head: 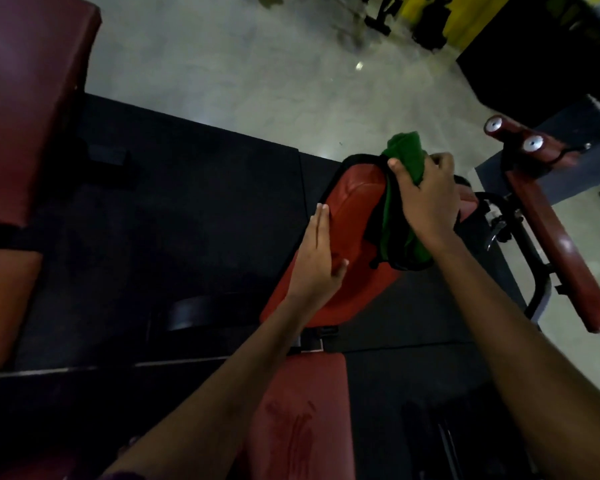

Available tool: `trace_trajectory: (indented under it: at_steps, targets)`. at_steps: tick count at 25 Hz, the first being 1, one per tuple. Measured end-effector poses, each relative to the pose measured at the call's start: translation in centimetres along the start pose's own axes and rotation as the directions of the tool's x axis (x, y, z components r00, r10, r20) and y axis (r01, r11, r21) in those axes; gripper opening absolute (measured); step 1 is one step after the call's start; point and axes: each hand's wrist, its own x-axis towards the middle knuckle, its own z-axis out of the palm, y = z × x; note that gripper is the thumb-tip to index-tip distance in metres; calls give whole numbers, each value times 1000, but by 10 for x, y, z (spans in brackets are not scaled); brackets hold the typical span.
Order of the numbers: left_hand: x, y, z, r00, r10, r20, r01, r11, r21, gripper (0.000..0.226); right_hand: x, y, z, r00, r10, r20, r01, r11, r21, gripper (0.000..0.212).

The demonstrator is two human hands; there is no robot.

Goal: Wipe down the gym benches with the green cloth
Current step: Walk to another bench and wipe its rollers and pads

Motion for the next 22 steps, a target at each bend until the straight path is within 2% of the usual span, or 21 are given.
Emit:
trace_trajectory:
  at_steps: [2, 3, 6, 8, 10, 11, 13, 14, 15, 17, 19, 20, 22]
  targets:
    - [-4, -9, 21, 994, -2, -112, 5, 1000, 30, 90, -15, -3, 9, 995, -52, -91, 53, 999, 4, 52]
    - [-8, -18, 33, 986, 15, -168, -6, 999, 54, 87, -23, -2, 14, 977, -156, -147, 157, 988, -2, 51]
    - [-14, -49, 51, 969, 48, -241, -24, 995, 102, 85, -24, 4, 14, 837, -479, -266, 447, 877, -174, 50]
    - [-19, -71, 58, 977, -4, -214, 28, 994, 107, 86, -13, -1, 9, 759, -594, -265, 515, 798, -312, 48]
    - [-25, -87, 62, 977, -13, -211, 34, 995, 97, 83, -15, -15, 11, 729, -653, -204, 535, 729, -427, 47]
    - [-27, -92, 65, 975, -2, -221, 23, 995, 95, 83, -23, -21, 17, 707, -695, -129, 559, 661, -500, 46]
    - [-28, -98, 71, 971, 4, -239, 18, 996, 91, 83, -45, -29, 39, 630, -769, 105, 589, 386, -710, 45]
    - [-30, -100, 75, 968, -7, -251, 27, 996, 80, 84, -56, -32, 46, 608, -767, 204, 599, 274, -753, 43]
    - [-32, -101, 78, 965, -20, -263, 37, 997, 62, 84, -59, -33, 48, 607, -753, 255, 610, 236, -756, 40]
    - [-38, -106, 83, 960, -30, -277, 44, 998, 45, 84, -52, -37, 40, 645, -723, 246, 625, 314, -715, 35]
    - [-45, -114, 85, 959, -45, -281, 59, 997, 42, 84, -49, -37, 39, 680, -723, 122, 567, 415, -712, 35]
    - [-48, -117, 86, 961, -55, -271, 68, 997, 38, 84, -55, -36, 47, 682, -723, 107, 540, 400, -740, 36]
    - [-51, -125, 85, 970, -51, -236, 60, 998, 32, 84, -75, -32, 78, 676, -700, 229, 577, 310, -756, 36]
